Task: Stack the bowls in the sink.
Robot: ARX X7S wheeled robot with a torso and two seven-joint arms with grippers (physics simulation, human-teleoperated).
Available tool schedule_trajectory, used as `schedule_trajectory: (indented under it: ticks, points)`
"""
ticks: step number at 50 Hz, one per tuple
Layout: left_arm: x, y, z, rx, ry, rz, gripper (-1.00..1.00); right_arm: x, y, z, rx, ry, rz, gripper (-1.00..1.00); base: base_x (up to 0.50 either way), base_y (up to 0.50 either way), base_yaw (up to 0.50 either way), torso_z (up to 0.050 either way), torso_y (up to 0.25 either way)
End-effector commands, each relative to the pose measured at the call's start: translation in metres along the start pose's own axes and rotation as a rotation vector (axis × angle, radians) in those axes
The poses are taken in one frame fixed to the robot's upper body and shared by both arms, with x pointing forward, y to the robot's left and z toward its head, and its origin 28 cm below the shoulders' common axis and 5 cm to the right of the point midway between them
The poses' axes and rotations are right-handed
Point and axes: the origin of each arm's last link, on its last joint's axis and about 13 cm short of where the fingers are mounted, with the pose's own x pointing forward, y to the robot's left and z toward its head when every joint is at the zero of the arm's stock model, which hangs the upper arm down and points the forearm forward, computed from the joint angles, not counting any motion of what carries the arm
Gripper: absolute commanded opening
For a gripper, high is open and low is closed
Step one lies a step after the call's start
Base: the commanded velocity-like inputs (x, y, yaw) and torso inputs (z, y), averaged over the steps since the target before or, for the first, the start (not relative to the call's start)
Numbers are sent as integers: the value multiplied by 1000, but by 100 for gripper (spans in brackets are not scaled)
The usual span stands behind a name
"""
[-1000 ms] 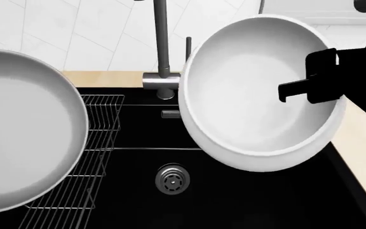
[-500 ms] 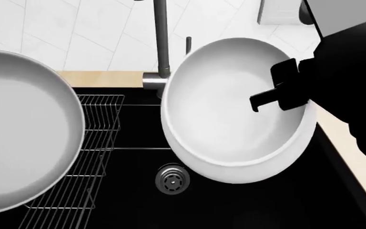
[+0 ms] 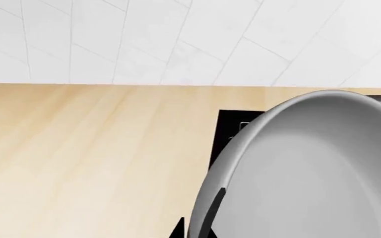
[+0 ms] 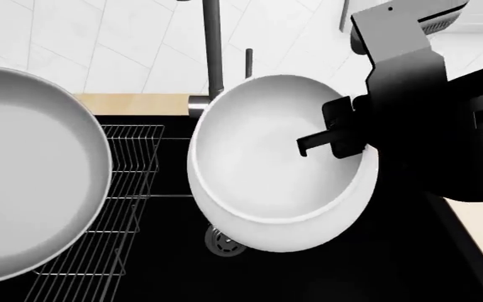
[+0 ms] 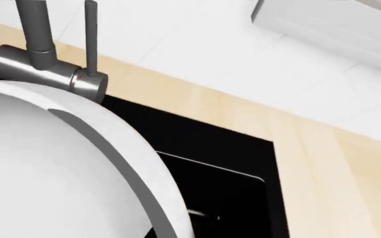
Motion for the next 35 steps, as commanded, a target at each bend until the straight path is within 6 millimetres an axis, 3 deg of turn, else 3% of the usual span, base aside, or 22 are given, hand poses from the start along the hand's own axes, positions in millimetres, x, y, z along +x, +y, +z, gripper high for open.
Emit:
schedule_trajectory:
  ticks: [1,20,35]
  points:
    - [-5,2,3,-16,-52,5,-100,17,7,-3,35,49,21,-100,0,0,0,0,0]
    - [-4,2,3,-13,-49,7,-100,42,13,-19,63,124,29,-100,0,0,0,0,1]
    - [-4,2,2,-12,-47,8,-100,50,20,-34,41,199,116,-100,0,0,0,1,1]
